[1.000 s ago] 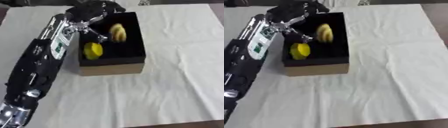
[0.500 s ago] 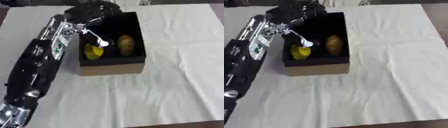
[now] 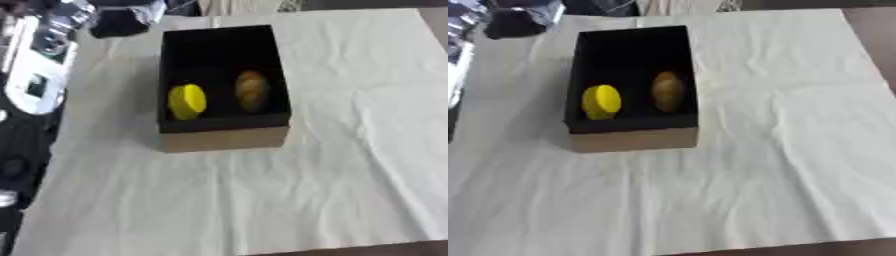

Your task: Pick up objects on the table and place them in the box.

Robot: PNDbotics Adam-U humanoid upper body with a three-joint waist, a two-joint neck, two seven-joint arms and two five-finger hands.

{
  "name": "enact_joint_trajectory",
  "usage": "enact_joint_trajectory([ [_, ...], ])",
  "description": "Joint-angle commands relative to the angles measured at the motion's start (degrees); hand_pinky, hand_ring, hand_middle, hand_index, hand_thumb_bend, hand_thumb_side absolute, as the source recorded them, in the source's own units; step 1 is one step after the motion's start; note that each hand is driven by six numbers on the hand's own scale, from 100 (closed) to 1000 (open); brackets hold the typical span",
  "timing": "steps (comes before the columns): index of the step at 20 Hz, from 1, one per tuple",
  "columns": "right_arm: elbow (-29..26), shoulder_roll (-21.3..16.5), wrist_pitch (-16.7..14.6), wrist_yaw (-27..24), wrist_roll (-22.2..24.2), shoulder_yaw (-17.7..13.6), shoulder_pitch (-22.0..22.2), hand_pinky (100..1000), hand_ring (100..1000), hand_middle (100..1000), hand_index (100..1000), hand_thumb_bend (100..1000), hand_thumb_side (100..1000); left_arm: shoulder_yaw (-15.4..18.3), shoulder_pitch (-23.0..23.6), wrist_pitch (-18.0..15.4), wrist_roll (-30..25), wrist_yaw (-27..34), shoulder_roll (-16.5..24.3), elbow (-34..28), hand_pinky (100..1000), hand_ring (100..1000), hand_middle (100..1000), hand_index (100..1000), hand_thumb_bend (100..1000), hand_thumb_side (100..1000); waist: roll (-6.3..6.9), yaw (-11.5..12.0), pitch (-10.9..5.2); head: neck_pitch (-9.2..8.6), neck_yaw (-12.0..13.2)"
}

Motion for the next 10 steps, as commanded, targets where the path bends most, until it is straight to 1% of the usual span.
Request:
enact_joint_trajectory([
  [1, -0.90, -0.36, -1.76, -0.53, -1.37, -1.61, -0.09, 944, 895, 545, 825, 100, 100, 4.47, 2.98, 2.23, 7.35, 9.17, 9.28, -7.71, 852, 856, 767, 862, 143, 297, -0.19, 0.31, -1.36, -0.11, -1.14],
  [3, -0.90, 1.17, -2.34, -0.71, -2.14, -1.83, -0.64, 946, 894, 549, 825, 100, 100, 7.33, 7.76, 3.00, 12.40, 17.36, 13.30, -11.75, 845, 852, 765, 866, 142, 308, -0.33, 0.76, -1.19, -0.18, -1.71],
  [5, -0.90, 2.88, -2.59, -0.81, -2.62, -1.95, -1.08, 951, 896, 554, 825, 100, 100, 10.27, 12.83, 2.88, 17.17, 24.05, 15.80, -16.02, 843, 851, 769, 869, 153, 325, -0.52, 1.27, -0.93, -0.40, -2.21],
  [7, -0.90, 4.59, -3.07, -0.72, -3.02, -2.14, -1.48, 951, 895, 557, 825, 100, 100, 13.00, 18.16, 2.43, 21.33, 29.14, 16.64, -20.33, 845, 854, 770, 872, 161, 330, -0.75, 1.78, -0.61, -0.66, -2.43],
  [8, -0.90, 5.31, -3.56, -0.64, -3.26, -2.21, -1.74, 949, 892, 562, 825, 100, 100, 14.17, 20.47, 2.22, 22.92, 30.72, 16.56, -22.27, 846, 857, 774, 875, 168, 336, -0.88, 2.00, -0.45, -0.81, -2.47],
  [10, -0.90, 6.65, -5.13, -0.39, -3.74, -2.33, -2.50, 945, 890, 570, 826, 100, 100, 16.29, 24.28, 1.37, 25.55, 32.04, 15.55, -24.88, 848, 858, 774, 880, 171, 346, -1.17, 2.44, -0.16, -1.08, -2.48],
])
